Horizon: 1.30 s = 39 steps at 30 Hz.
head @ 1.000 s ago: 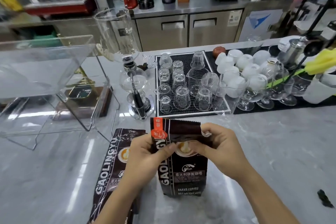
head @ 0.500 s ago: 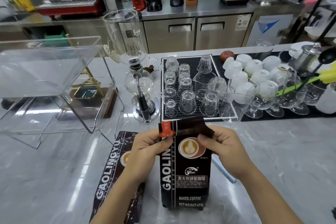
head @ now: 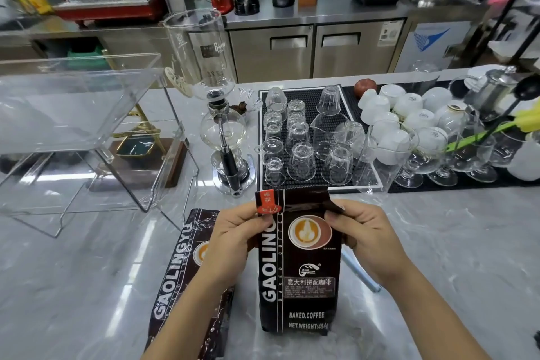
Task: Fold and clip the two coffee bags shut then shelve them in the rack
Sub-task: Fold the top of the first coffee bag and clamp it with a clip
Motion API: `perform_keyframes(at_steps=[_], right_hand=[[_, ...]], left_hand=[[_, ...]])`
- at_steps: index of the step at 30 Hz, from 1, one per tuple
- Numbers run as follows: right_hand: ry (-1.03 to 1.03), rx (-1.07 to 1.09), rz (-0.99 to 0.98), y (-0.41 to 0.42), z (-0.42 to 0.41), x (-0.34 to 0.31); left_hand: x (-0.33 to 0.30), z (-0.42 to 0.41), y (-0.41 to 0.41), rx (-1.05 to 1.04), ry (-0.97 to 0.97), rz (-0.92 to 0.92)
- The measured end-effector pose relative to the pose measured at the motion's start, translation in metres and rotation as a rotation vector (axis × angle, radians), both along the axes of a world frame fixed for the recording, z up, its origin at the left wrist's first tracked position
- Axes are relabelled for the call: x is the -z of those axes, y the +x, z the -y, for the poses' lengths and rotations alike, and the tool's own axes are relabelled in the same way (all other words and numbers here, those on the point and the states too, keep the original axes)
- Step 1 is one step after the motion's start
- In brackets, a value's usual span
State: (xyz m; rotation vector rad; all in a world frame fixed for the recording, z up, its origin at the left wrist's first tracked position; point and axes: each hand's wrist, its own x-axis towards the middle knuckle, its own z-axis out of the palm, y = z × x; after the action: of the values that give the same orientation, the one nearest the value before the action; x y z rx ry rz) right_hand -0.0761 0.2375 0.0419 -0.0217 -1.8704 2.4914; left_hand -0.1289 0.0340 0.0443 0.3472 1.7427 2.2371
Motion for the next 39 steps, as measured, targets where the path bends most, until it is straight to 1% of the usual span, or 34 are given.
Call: perform_keyframes(at_steps=[9,15,17,19,21,23,25,28,32,34,36,39], right_hand=[[-0.075,0.111,-0.006,0.001,0.003,0.003],[0.009,0.043,-0.064,0.007,-0.001,-0.001],[-0.018,0.002,-0.070,0.011,-0.003,-0.005],[-0.033,-0.034,-0.086,0.014,-0.005,-0.008],[-0.002,0.001,-0.097,0.015,-0.001,-0.014],[0.074,0.048,-0.109,0.014,0.002,-0.018],[0.137,0.071,-0.115,0.014,0.004,-0.022],[0.159,0.080,-0.088,0.016,0.009,-0.022],[0.211,0.116,-0.053,0.018,0.020,-0.018],[0.238,0.155,-0.038,0.021,0.027,-0.017],[0.222,0.211,-0.032,0.023,0.035,-0.015],[0.207,0.267,-0.032,0.027,0.044,-0.010]], left_hand=[[0.001,-0.002,0.004,-0.054,0.026,0.030],[-0.003,0.000,0.007,-0.036,0.055,0.009],[-0.005,0.001,0.008,-0.031,0.069,0.014],[-0.007,0.002,0.007,-0.081,0.040,0.018],[-0.006,0.001,0.006,-0.099,-0.008,-0.010],[-0.010,0.001,0.008,-0.093,-0.052,-0.071],[-0.017,0.002,0.012,-0.049,-0.077,-0.094],[-0.019,0.004,0.017,-0.004,-0.112,-0.112],[-0.025,-0.002,0.025,-0.030,-0.195,-0.101],[-0.026,-0.005,0.030,-0.062,-0.180,-0.064],[-0.026,-0.007,0.035,-0.109,-0.167,-0.013],[-0.027,-0.008,0.046,-0.164,-0.162,0.001]])
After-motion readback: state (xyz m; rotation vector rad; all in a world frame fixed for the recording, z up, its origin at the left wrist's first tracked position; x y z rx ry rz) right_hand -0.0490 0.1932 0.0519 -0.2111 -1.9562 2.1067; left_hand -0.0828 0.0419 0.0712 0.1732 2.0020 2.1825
